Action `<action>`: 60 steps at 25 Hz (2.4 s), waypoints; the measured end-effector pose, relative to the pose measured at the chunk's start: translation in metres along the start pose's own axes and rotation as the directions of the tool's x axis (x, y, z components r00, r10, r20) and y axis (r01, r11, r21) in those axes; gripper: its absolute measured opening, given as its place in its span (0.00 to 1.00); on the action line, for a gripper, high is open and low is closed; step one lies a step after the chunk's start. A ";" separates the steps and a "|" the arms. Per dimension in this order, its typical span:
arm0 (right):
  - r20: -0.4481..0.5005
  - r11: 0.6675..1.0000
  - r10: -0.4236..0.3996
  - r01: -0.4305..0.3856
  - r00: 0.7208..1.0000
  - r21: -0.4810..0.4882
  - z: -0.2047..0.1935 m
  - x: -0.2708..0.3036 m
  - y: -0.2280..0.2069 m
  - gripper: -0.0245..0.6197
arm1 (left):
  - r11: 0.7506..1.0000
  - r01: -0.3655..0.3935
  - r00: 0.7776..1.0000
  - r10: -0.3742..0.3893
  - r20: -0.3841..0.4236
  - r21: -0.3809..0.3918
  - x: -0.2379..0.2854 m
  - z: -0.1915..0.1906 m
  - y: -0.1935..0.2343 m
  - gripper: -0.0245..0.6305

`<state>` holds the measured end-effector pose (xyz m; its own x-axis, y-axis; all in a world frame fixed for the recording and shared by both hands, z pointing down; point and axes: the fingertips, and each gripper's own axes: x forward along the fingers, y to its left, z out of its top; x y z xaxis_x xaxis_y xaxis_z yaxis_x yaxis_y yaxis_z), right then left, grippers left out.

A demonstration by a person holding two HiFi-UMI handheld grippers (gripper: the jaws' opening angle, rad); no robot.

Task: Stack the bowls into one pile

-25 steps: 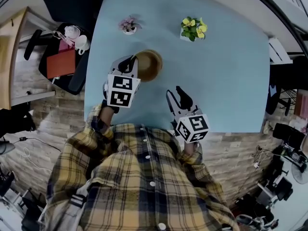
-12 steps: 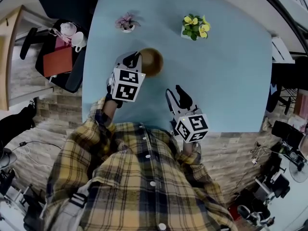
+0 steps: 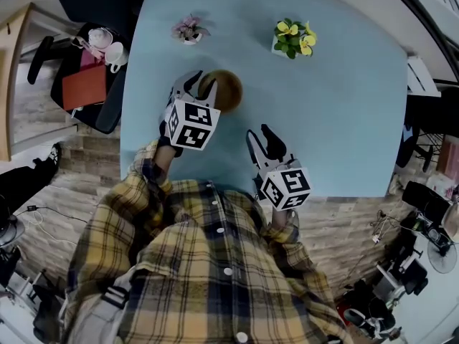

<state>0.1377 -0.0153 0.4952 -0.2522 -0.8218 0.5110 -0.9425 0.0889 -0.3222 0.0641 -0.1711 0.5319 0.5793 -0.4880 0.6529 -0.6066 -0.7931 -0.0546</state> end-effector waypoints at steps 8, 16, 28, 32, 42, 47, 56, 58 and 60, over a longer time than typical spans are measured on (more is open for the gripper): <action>0.022 0.999 0.008 -0.007 1.000 -0.034 0.009 -0.001 0.001 0.29 | 0.971 -0.062 0.997 0.052 0.053 0.231 -0.021 0.009 -0.008 0.26; 0.067 0.995 0.027 -0.020 0.997 -0.096 0.027 -0.006 0.011 0.29 | 0.918 -0.155 0.983 0.105 0.153 0.366 -0.064 0.025 -0.015 0.26; 0.190 0.975 0.013 0.030 0.982 -0.221 0.060 -0.037 0.024 0.27 | 0.897 -0.263 0.944 0.164 0.285 0.355 -0.141 0.034 -0.025 0.24; 0.234 0.962 -0.003 0.067 0.972 -0.264 0.068 -0.051 0.026 0.23 | 0.903 -0.276 0.935 0.173 0.310 0.328 -0.163 0.036 -0.028 0.23; 0.316 0.950 -0.026 0.122 0.948 -0.288 0.081 -0.076 0.026 0.08 | 0.953 -0.245 0.924 0.173 0.342 0.180 -0.197 0.029 -0.028 0.19; 0.317 0.947 -0.029 0.127 0.948 -0.296 0.081 -0.079 0.025 0.04 | 0.970 -0.226 0.920 0.183 0.348 0.088 -0.205 0.025 -0.020 0.11; 0.317 0.956 -0.031 0.121 0.948 -0.269 0.082 -0.084 0.018 0.04 | 0.989 -0.128 0.914 0.148 0.378 -0.076 -0.206 0.022 -0.019 0.02; 0.322 0.956 -0.040 0.130 0.946 -0.263 0.083 -0.086 0.016 0.04 | 0.988 -0.108 0.917 0.141 0.374 -0.107 -0.206 0.021 -0.017 0.02; 0.328 0.958 -0.049 0.137 0.943 -0.253 0.083 -0.087 0.013 0.04 | 0.987 -0.094 0.918 0.137 0.372 -0.131 -0.205 0.020 -0.015 0.02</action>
<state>0.1657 0.0108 0.3801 -0.1203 -0.9642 0.2363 -0.9927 0.1149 -0.0366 -0.0346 -0.0660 0.3841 0.6512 -0.6921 0.3113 -0.7245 -0.6891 -0.0165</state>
